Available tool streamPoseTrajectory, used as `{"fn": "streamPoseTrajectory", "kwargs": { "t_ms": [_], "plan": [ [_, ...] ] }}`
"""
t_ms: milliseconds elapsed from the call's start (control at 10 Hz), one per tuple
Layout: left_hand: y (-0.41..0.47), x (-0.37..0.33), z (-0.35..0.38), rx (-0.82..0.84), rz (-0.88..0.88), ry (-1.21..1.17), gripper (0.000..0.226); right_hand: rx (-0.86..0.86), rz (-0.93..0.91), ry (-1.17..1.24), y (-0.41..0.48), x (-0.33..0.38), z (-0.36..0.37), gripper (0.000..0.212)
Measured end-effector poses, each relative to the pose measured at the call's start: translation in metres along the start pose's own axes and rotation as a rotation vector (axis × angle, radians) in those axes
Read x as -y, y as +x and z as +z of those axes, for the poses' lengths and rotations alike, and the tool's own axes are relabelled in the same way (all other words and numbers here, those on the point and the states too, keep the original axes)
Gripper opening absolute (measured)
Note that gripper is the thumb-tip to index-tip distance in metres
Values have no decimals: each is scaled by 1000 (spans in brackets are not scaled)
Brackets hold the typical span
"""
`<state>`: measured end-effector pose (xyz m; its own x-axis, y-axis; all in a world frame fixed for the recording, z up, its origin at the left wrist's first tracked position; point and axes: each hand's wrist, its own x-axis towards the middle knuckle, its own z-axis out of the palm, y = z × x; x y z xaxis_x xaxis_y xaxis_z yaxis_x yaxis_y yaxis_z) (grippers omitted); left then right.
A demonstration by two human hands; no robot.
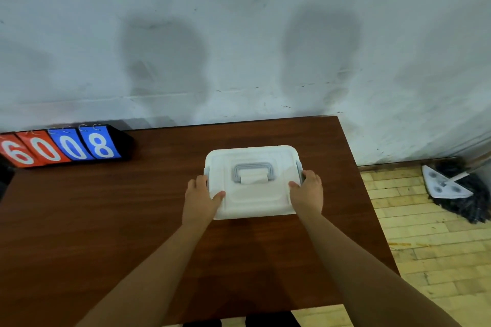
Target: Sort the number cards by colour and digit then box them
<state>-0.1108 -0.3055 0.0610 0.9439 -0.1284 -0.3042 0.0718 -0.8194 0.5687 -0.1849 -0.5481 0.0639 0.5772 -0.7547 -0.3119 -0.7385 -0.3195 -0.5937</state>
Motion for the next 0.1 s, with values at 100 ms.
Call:
{"fn": "streamPoseTrajectory", "kwargs": {
  "t_ms": [100],
  "plan": [
    [11, -3, -15, 54, -43, -18, 43, 67, -40, -118, 2, 7, -11, 42]
  ]
}}
